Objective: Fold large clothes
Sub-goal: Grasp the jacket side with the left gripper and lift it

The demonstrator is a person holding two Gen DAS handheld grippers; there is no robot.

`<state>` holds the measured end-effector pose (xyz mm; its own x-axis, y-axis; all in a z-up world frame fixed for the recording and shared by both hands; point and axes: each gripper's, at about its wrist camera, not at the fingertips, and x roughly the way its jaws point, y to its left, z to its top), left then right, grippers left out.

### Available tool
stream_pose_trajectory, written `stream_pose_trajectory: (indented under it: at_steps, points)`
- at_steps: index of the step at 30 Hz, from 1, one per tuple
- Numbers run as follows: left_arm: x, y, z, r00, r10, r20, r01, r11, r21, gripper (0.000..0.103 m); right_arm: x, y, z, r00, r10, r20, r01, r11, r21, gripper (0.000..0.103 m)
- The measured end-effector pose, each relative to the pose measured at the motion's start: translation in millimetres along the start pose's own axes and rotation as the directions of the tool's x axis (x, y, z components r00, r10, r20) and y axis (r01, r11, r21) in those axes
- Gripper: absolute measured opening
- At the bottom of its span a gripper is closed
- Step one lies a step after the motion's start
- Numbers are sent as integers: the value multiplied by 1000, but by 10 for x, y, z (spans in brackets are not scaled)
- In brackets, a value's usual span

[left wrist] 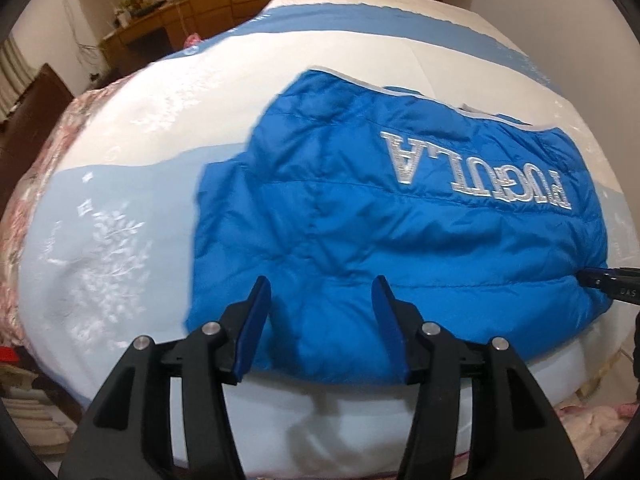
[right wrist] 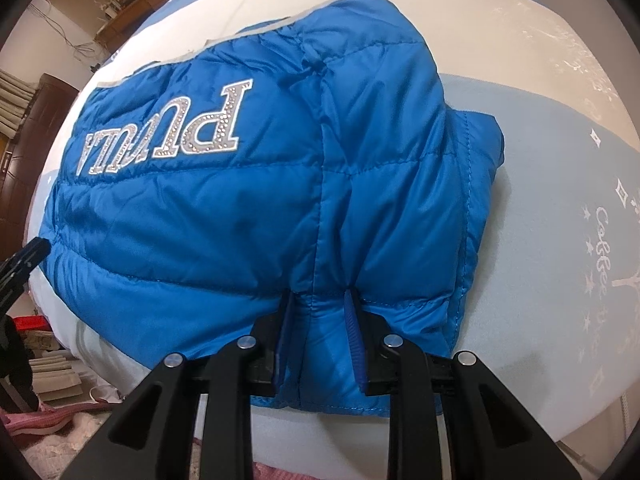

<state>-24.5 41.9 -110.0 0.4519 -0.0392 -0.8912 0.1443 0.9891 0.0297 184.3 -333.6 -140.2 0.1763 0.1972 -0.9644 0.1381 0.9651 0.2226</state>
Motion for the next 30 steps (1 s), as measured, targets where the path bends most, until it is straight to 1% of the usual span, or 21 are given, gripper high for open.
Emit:
stream_pose_trajectory:
  at_steps: [4,8,12,14,16,18,19,24,25,27,28,29,30]
  points:
    - [-69,158,-55,1000,16,-9,-16,998,-55,56,-2,-8,11,1000,6,-5,-6,1000,-7,25]
    - [-69,345,-152,999,-24,-32,19,989,-149,58,-1,-8,11,1000,17,-9,-18,1000,-13,25]
    - [-2,519,-259,994,-103,-45,87,959,-268,61,10,-28,24,999,29,-18,-29,999,-16,25]
    - [39,602,-314,989,-145,-39,124,937,-326,63,12,-32,30,999,29,-22,-30,999,-19,25]
    - [92,701,-365,979,-203,-22,178,903,-390,66,10,-22,30,999,28,-25,-28,999,-23,25]
    - [143,779,-407,969,-247,-8,218,869,-445,68,11,-14,31,999,27,-29,-28,999,-25,25]
    - [180,834,-435,961,-278,4,245,842,-481,68,9,-9,30,999,27,-30,-28,999,-25,25]
    - [350,989,-541,927,-370,60,332,735,-591,71,11,-5,42,999,24,-34,-25,999,-27,25]
    - [415,1032,-569,915,-397,77,356,701,-618,71,12,-1,42,999,23,-34,-24,999,-27,25]
    - [519,1093,-606,899,-427,96,381,656,-651,71,13,-1,42,999,23,-35,-24,999,-27,25]
    - [567,1119,-622,886,-448,117,405,627,-665,71,11,-4,41,999,23,-35,-24,999,-27,25]
    - [605,1138,-628,878,-459,134,420,609,-672,71,12,-3,42,999,22,-36,-23,999,-27,25]
    - [622,1152,-633,876,-460,141,425,602,-676,71,14,-3,41,999,22,-36,-23,999,-27,25]
